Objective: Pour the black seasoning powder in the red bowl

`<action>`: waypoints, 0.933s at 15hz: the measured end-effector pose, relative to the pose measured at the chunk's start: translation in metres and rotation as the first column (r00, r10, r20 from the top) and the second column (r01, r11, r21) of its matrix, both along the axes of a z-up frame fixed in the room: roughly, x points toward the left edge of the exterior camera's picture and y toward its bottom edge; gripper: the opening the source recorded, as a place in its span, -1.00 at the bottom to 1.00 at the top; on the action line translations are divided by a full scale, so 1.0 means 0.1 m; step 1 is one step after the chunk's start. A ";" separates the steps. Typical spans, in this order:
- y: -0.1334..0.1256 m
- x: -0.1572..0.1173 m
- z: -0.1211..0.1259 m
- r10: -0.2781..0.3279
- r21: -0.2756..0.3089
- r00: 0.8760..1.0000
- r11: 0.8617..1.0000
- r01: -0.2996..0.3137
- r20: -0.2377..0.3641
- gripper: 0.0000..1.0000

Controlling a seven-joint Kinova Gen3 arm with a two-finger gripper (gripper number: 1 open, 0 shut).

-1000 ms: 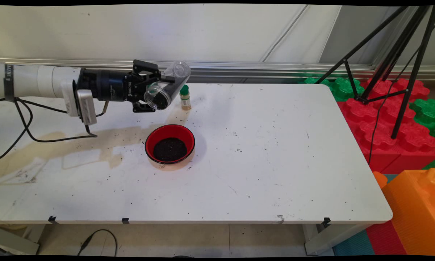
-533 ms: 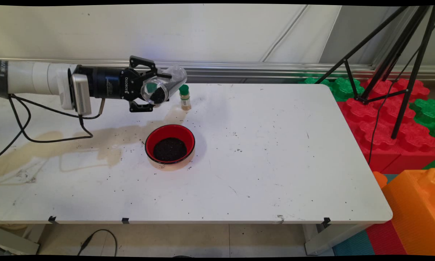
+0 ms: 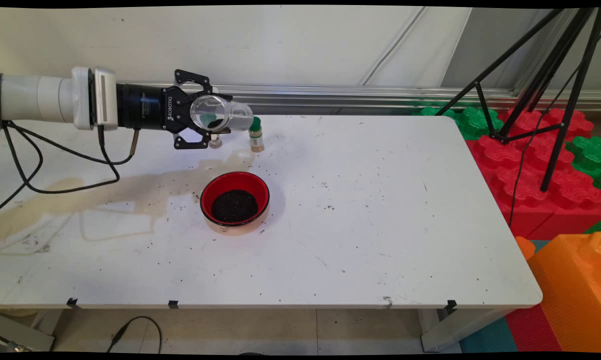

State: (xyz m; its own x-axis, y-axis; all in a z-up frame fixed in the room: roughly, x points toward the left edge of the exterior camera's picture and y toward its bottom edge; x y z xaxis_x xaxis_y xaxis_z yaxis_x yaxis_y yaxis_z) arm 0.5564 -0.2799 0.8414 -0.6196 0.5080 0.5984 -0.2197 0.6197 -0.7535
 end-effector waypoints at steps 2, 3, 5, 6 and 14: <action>-0.02 0.03 0.02 0.028 0.075 0.999 0.997 -0.024 -0.047 -1.00; -0.02 0.04 0.03 0.037 0.098 0.997 0.995 -0.031 -0.061 -1.00; -0.03 0.07 0.04 0.063 0.156 0.993 0.987 -0.047 -0.098 -1.00; -0.04 0.08 0.05 0.080 0.190 0.990 0.980 -0.057 -0.119 -1.00; -0.13 0.21 0.11 0.228 0.406 0.942 0.907 -0.113 -0.248 -1.00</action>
State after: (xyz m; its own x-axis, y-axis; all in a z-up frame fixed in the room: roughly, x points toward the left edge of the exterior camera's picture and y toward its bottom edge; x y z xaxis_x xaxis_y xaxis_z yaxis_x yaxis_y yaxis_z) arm 0.5772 -0.2927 0.8520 -0.4507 0.1078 0.8862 -0.5158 0.7787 -0.3571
